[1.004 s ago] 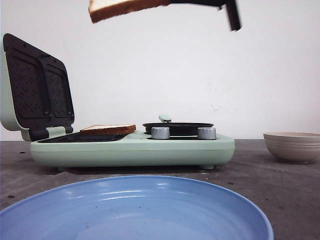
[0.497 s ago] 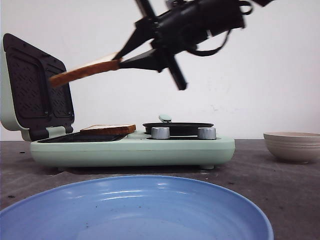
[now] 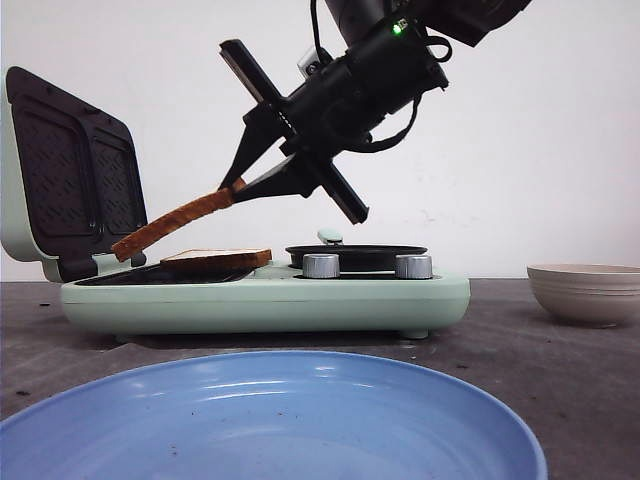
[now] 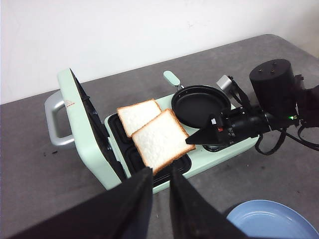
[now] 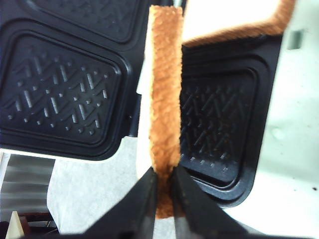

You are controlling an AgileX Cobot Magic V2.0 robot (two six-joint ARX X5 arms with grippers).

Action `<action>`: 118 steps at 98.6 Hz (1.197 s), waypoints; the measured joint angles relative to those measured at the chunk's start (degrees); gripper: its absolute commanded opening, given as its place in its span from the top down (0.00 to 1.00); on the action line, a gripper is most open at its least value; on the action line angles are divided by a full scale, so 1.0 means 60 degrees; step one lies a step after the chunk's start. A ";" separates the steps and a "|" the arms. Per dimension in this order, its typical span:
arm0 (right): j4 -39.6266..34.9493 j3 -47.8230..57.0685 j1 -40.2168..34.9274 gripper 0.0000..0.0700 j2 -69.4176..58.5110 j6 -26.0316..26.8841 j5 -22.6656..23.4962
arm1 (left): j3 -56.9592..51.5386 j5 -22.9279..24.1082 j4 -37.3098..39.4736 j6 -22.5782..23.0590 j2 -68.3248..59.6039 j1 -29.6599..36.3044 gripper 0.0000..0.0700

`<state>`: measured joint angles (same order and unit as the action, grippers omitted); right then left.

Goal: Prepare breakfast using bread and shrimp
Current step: 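Lift the bread with the right gripper toward the sandwich maker, then lower the bread onto the near sandwich plate and open right gripper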

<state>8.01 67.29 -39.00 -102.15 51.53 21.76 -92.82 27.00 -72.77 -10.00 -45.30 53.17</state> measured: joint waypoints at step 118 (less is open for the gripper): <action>0.0197 0.0033 -0.0149 0.42 -0.0794 0.1137 0.0087 | 0.0000 -0.0029 0.0273 0.0248 0.0000 0.0000 0.98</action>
<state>9.19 67.48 -39.90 -106.91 58.35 22.28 -92.82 26.83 -71.13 -8.51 -45.30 53.17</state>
